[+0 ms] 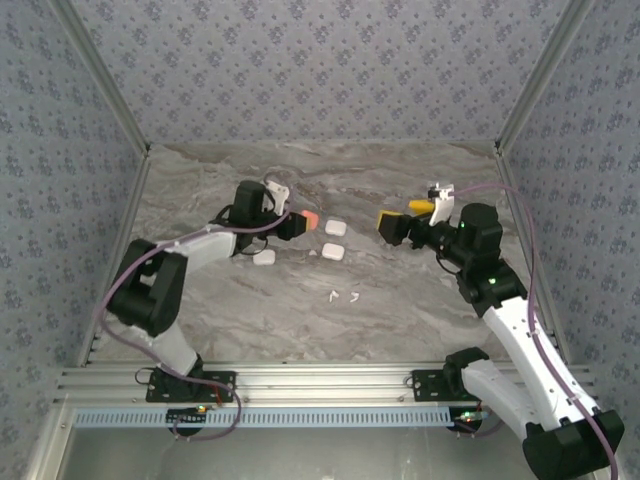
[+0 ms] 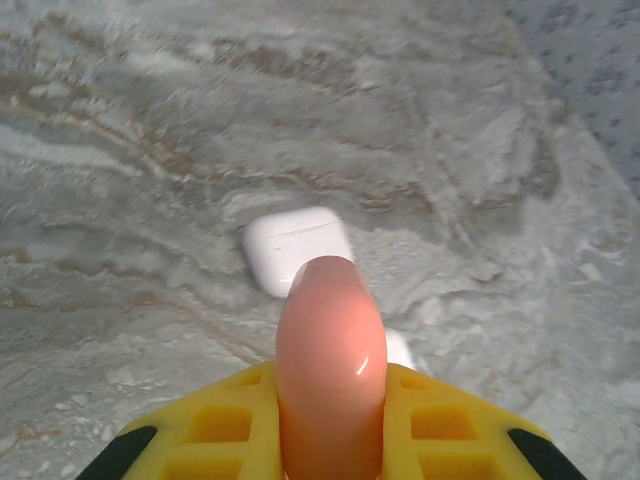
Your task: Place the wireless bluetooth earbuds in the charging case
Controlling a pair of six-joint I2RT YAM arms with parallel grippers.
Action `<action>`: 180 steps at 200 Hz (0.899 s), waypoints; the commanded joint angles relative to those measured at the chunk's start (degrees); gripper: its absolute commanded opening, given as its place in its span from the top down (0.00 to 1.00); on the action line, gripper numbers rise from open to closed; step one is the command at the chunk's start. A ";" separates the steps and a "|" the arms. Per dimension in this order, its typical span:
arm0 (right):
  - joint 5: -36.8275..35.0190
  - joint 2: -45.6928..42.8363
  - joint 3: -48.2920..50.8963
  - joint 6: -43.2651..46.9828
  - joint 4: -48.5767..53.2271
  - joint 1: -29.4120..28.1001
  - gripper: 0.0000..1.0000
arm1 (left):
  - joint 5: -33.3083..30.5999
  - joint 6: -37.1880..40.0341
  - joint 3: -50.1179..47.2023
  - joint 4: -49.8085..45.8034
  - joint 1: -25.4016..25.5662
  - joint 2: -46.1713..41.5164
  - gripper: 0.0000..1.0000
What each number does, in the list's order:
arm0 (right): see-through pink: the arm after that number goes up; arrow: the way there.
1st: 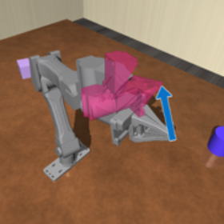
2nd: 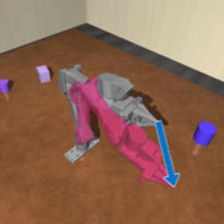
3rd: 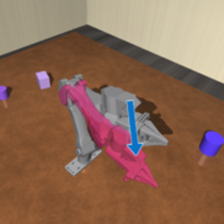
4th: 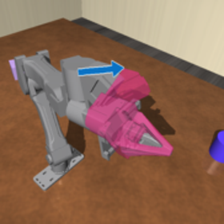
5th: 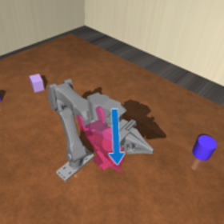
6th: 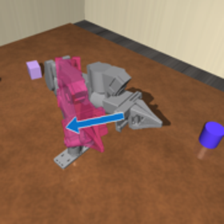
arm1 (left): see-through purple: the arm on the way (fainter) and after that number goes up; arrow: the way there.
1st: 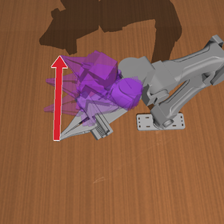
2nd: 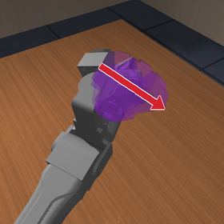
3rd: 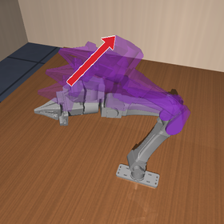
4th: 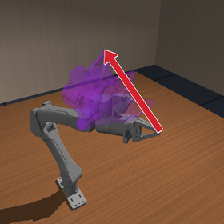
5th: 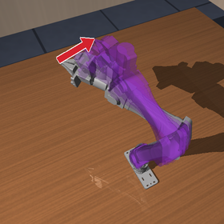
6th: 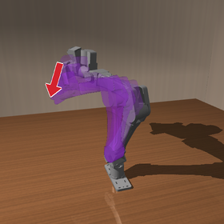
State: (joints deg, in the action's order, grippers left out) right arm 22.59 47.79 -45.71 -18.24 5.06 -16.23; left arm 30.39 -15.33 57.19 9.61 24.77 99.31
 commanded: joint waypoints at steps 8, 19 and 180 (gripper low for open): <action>1.80 -0.53 0.58 -3.69 -2.19 0.48 0.00 | 0.28 -1.35 6.88 -4.60 -0.40 5.95 1.00; 1.76 -0.50 0.71 -4.07 -1.86 0.65 0.00 | 0.26 -1.67 8.65 -5.29 -0.42 8.23 1.00; 0.75 6.86 -3.34 0.79 6.62 -2.29 0.00 | -2.97 -1.20 12.76 -11.92 -3.85 12.33 0.39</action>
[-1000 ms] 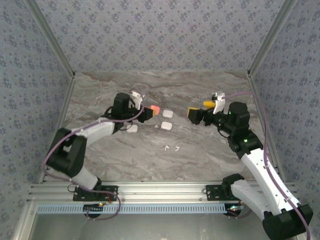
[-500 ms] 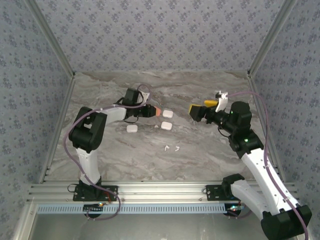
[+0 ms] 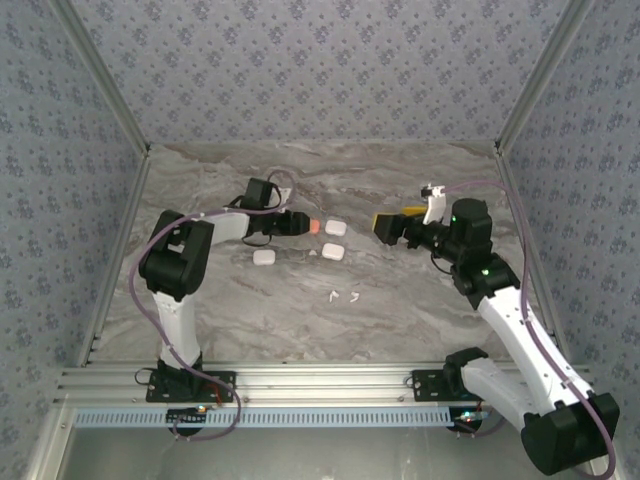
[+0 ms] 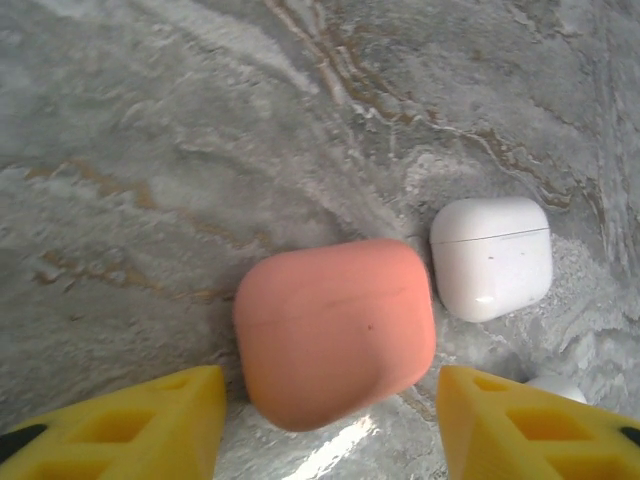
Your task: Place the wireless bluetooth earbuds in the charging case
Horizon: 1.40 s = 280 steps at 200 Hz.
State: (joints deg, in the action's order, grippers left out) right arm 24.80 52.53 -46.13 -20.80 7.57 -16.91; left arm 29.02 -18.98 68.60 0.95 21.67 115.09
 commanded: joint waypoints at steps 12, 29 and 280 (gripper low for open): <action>-3.02 4.14 -3.99 5.06 5.58 -3.14 0.00 | -2.20 3.43 0.85 -4.26 -1.13 -6.18 0.38; -5.36 7.72 -5.92 7.36 7.48 -5.90 0.00 | -2.93 3.93 -1.21 -3.91 -1.53 -11.25 0.36; -15.13 84.58 -71.45 47.59 35.09 -33.21 0.05 | -12.53 -9.24 -30.31 -13.75 -25.32 -63.66 0.01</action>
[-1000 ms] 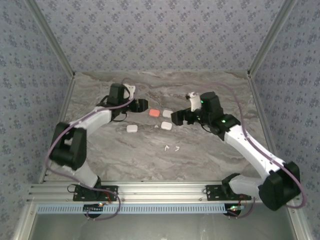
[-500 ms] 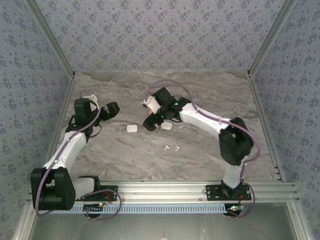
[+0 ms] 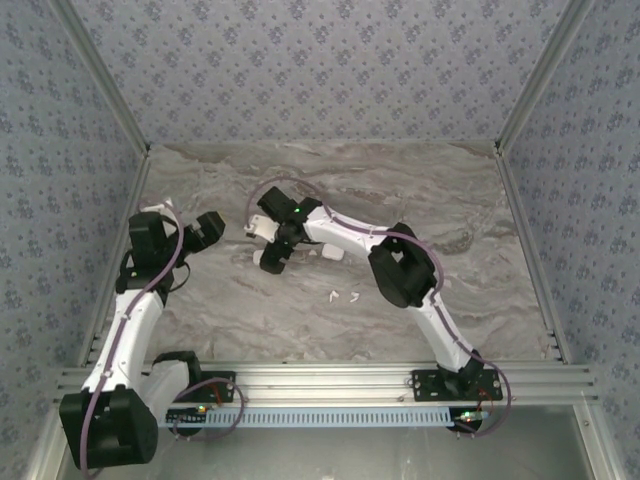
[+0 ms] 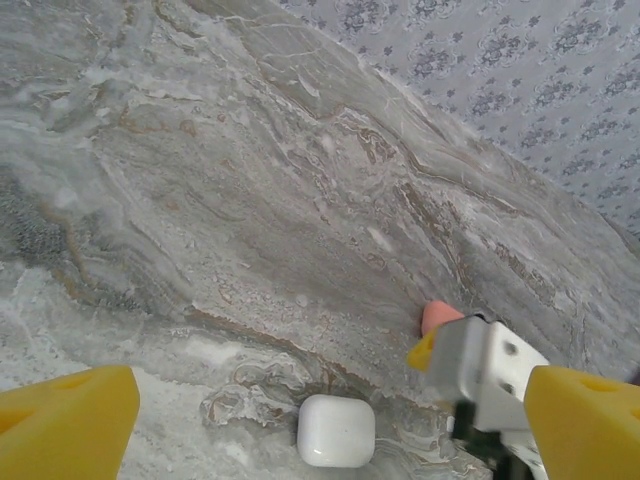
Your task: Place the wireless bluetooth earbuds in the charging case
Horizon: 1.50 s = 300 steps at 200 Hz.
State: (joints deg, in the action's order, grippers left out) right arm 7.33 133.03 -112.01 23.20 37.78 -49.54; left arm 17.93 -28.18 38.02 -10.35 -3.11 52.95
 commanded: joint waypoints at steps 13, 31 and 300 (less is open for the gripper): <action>2.95 6.13 -8.03 4.25 6.20 -0.80 0.07 | -1.42 0.05 0.43 -2.80 -0.53 -1.78 0.01; 3.21 7.96 -10.23 4.96 7.43 -1.43 0.08 | -1.59 0.15 0.42 -3.08 -0.61 -1.97 0.01; -6.53 -30.92 26.25 4.89 -12.93 2.50 0.63 | 24.14 -5.10 4.65 7.80 0.96 4.19 0.05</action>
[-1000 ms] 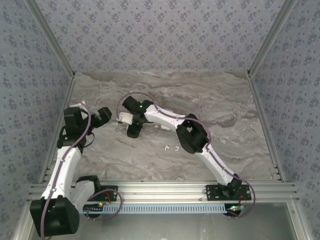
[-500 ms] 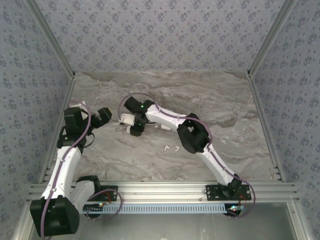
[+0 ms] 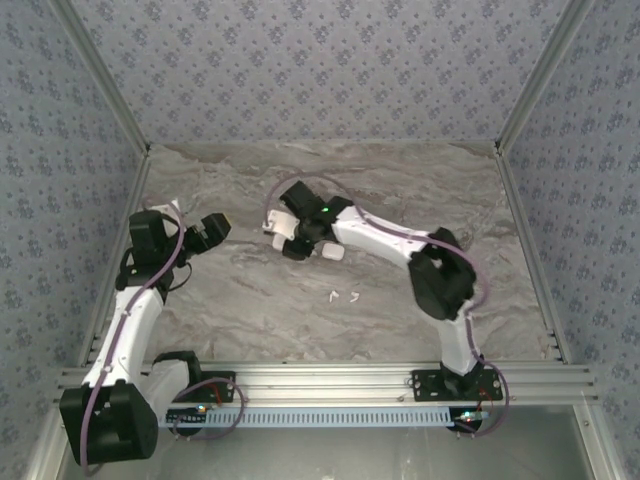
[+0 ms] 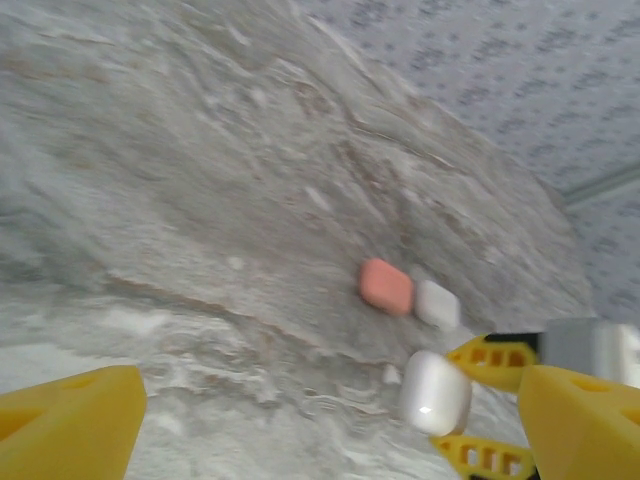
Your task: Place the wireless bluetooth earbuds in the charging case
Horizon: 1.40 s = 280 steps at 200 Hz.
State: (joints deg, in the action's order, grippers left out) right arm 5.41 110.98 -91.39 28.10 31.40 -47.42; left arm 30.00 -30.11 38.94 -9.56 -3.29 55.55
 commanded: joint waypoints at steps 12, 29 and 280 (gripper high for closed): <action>-6.65 -13.13 9.33 0.66 -9.53 0.44 0.63 | 16.27 -3.60 5.26 8.29 3.00 3.22 0.05; -8.55 -18.34 13.32 1.17 -12.06 0.64 0.62 | 20.55 -2.48 7.98 8.29 7.03 5.66 0.06; -2.45 -29.02 19.49 1.23 -16.68 -0.16 0.62 | 27.39 -1.70 17.39 16.02 25.75 21.71 0.64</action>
State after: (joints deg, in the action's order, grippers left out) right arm 0.75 82.41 -72.14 28.99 15.20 -47.16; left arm 56.18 -31.81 54.81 4.05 22.11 77.01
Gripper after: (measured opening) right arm 0.408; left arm 0.380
